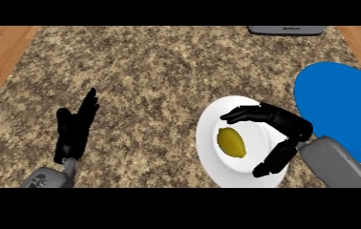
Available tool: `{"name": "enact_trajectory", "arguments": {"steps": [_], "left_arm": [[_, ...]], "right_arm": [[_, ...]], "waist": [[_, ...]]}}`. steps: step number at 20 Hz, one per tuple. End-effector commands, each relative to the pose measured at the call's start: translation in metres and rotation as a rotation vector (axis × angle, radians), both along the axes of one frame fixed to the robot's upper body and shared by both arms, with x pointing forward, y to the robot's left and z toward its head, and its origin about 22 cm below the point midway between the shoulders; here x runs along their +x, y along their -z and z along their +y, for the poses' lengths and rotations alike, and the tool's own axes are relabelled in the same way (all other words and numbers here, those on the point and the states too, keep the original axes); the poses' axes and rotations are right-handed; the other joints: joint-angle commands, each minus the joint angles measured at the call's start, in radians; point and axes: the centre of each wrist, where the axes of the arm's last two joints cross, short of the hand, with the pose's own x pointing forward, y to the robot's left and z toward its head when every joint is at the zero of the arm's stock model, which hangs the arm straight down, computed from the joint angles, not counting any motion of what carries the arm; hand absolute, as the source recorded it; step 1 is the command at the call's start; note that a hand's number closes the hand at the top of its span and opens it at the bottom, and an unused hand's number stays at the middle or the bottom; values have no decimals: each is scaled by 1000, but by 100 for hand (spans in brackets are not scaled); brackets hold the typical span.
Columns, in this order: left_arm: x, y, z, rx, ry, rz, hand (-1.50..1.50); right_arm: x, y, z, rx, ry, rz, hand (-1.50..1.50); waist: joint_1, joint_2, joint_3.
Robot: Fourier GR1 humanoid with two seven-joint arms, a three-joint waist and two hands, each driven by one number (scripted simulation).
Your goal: Pick the lemon from the plate and place it in the plate
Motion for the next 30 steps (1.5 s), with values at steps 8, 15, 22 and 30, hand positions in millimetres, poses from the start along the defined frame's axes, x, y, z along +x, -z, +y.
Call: {"name": "enact_trajectory", "arguments": {"steps": [8, 15, 22, 30], "left_arm": [[-2, -1, -9, 2, -9, 2, 0], [-9, -3, 1, 6, -14, -1, 0], [-8, -3, 3, 25, -9, 16, 0], [-13, 7, -17, 19, -30, -16, 0]], "right_arm": [[30, -64, 29, -430, -95, -314, -150], [26, -58, 42, -702, -223, -256, -150], [24, -30, 60, -755, -217, -246, -150], [35, -16, 73, -780, -249, -243, -150]], "waist": [[-19, -7, -3], [-17, -6, -3], [-20, -5, -2], [-18, -4, -2]]}}
